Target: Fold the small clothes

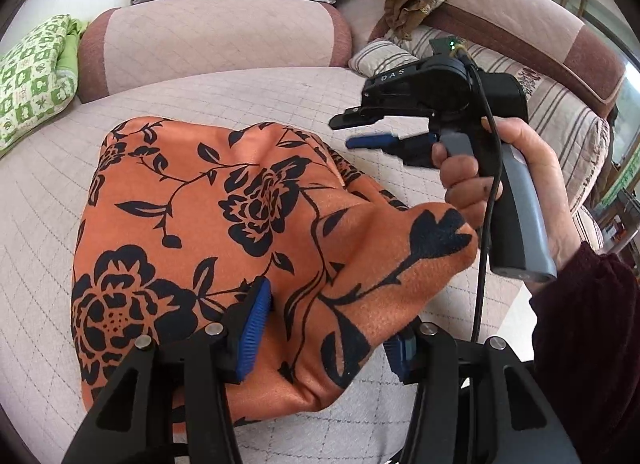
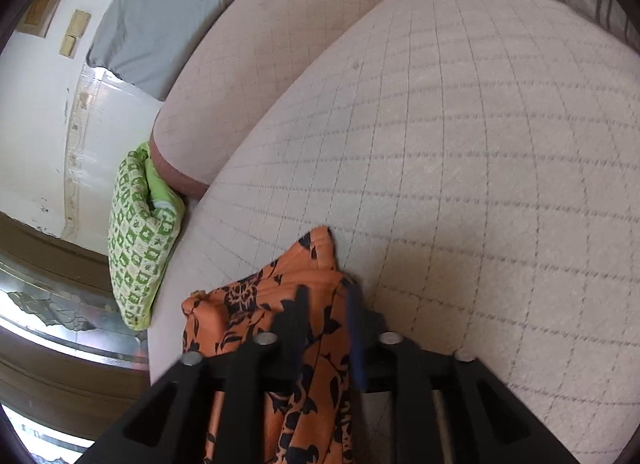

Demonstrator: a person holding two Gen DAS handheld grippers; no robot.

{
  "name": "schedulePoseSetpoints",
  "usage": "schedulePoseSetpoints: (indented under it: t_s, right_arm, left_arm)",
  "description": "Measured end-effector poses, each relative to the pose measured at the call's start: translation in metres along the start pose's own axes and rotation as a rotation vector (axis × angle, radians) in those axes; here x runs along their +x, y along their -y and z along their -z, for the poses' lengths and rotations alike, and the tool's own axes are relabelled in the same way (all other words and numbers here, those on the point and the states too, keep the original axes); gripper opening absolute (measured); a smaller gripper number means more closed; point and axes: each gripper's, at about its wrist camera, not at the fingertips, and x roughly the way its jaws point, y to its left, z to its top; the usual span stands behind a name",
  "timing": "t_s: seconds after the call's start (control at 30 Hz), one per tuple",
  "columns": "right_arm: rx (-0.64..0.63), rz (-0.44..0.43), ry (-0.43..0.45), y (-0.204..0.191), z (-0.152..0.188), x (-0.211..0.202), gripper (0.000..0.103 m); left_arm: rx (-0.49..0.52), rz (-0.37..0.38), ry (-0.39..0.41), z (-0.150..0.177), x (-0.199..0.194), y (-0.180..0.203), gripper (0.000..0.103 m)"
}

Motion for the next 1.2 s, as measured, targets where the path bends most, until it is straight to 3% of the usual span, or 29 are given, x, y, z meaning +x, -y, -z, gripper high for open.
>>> schedulePoseSetpoints:
  t_s: [0.03,0.1,0.23,0.3,0.4,0.57,0.63,0.9,1.07,1.13,1.2]
  right_arm:
    - [0.011,-0.006,-0.019,0.001,0.002,0.004,0.052]
    - [0.035,-0.024,-0.033,0.004,0.005,0.008,0.070]
    - [0.065,-0.053,-0.053,0.006,0.008,0.016,0.070]
    - [0.055,-0.045,-0.084,0.004,0.011,0.027,0.065]
    - [-0.006,0.000,-0.091,-0.006,0.017,0.037,0.032]
    - [-0.119,0.104,0.028,-0.031,0.020,0.016,0.010]
    - [-0.163,0.123,0.079,-0.040,0.019,0.008,0.009]
    - [-0.273,-0.017,0.144,-0.067,0.001,0.012,0.009]
    - [-0.315,-0.050,0.157,-0.076,-0.021,0.024,0.009]
    - [-0.303,-0.040,0.147,-0.070,-0.030,0.032,0.009]
    - [-0.270,-0.019,0.057,-0.055,-0.037,0.053,0.009]
  left_arm:
    - [0.002,-0.007,0.001,0.001,0.000,0.002,0.053]
    - [0.015,-0.027,0.003,0.003,-0.002,0.008,0.053]
    - [0.015,-0.048,0.004,0.005,-0.002,0.015,0.052]
    - [0.012,-0.048,0.010,0.006,-0.001,0.020,0.046]
    - [0.026,-0.050,0.015,0.007,0.000,0.026,0.035]
    - [0.030,-0.039,0.052,0.007,-0.006,0.032,0.024]
    - [0.023,-0.024,0.068,0.006,-0.008,0.033,0.023]
    - [0.064,-0.019,0.102,-0.004,-0.002,0.046,0.023]
    - [0.083,-0.002,0.079,-0.016,0.023,0.059,0.026]
    - [0.103,-0.033,0.022,-0.016,0.042,0.063,0.028]
    - [0.085,-0.017,-0.004,-0.013,0.049,0.060,0.037]
